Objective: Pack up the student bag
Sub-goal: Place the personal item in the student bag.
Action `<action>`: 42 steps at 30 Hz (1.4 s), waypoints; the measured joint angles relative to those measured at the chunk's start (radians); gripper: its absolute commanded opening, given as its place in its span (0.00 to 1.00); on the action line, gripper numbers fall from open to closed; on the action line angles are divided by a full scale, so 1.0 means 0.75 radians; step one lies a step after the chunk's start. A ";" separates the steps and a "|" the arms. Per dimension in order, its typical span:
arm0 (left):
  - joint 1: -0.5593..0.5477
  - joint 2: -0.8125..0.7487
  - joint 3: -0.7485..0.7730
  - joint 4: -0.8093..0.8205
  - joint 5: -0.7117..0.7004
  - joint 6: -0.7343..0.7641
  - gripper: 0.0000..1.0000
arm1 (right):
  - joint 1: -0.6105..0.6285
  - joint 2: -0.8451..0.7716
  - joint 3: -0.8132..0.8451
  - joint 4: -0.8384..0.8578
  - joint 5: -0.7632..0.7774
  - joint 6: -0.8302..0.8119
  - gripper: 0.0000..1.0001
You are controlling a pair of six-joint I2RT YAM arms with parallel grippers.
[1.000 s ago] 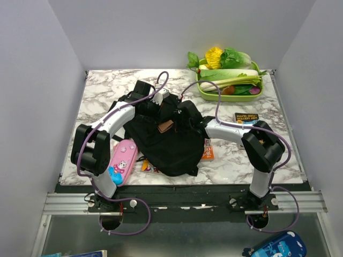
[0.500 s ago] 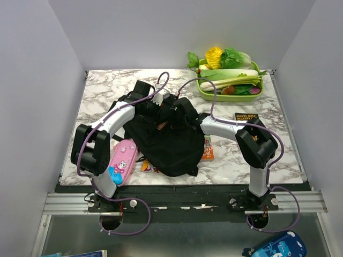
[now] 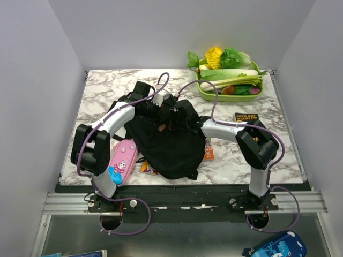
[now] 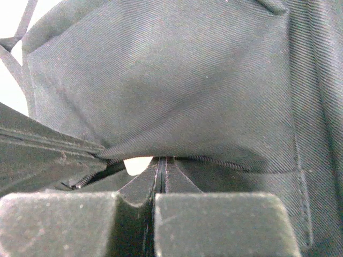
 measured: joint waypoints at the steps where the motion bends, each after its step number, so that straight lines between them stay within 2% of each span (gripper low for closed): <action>1: -0.001 0.000 0.000 0.000 0.000 0.001 0.00 | 0.003 0.015 0.017 0.004 -0.003 0.006 0.01; 10: -0.001 0.000 0.000 0.000 0.001 0.004 0.00 | 0.036 0.108 0.043 0.060 -0.034 0.054 0.01; 17: 0.000 0.001 0.000 -0.001 0.005 0.004 0.00 | 0.042 -0.021 -0.145 0.187 -0.030 0.057 0.01; 22: 0.000 0.001 0.000 -0.001 0.008 0.002 0.00 | 0.043 0.045 -0.091 0.216 -0.042 0.071 0.01; 23: 0.000 0.001 0.000 0.000 0.008 0.002 0.00 | 0.043 0.065 -0.069 0.217 -0.047 0.069 0.02; 24: 0.000 0.001 0.000 0.000 0.008 0.002 0.00 | 0.043 0.077 -0.052 0.217 -0.052 0.067 0.09; 26: 0.000 0.001 0.000 0.000 0.008 0.002 0.06 | 0.044 0.073 -0.044 0.216 -0.058 0.046 0.20; 27: 0.000 0.001 0.000 0.000 0.008 0.002 0.10 | 0.044 0.060 -0.047 0.213 -0.061 0.034 0.28; 30: 0.000 0.001 0.007 -0.009 0.004 0.003 0.25 | 0.044 -0.041 -0.122 0.223 -0.072 -0.021 0.36; 31: 0.000 0.001 0.014 -0.019 0.002 -0.002 0.35 | 0.044 -0.098 -0.170 0.220 -0.078 -0.038 0.37; 33: 0.003 0.001 0.032 -0.044 -0.001 -0.003 0.43 | 0.044 -0.204 -0.241 0.215 -0.092 -0.070 0.39; 34: 0.006 0.001 0.042 -0.054 -0.002 -0.012 0.51 | 0.044 -0.247 -0.262 0.211 -0.099 -0.087 0.40; 39: 0.044 -0.004 0.093 -0.079 -0.005 -0.035 0.57 | 0.045 -0.351 -0.326 0.208 -0.113 -0.167 0.45; 42: 0.081 -0.019 0.094 -0.080 -0.008 -0.045 0.66 | 0.056 -0.341 -0.314 0.165 -0.120 -0.230 0.48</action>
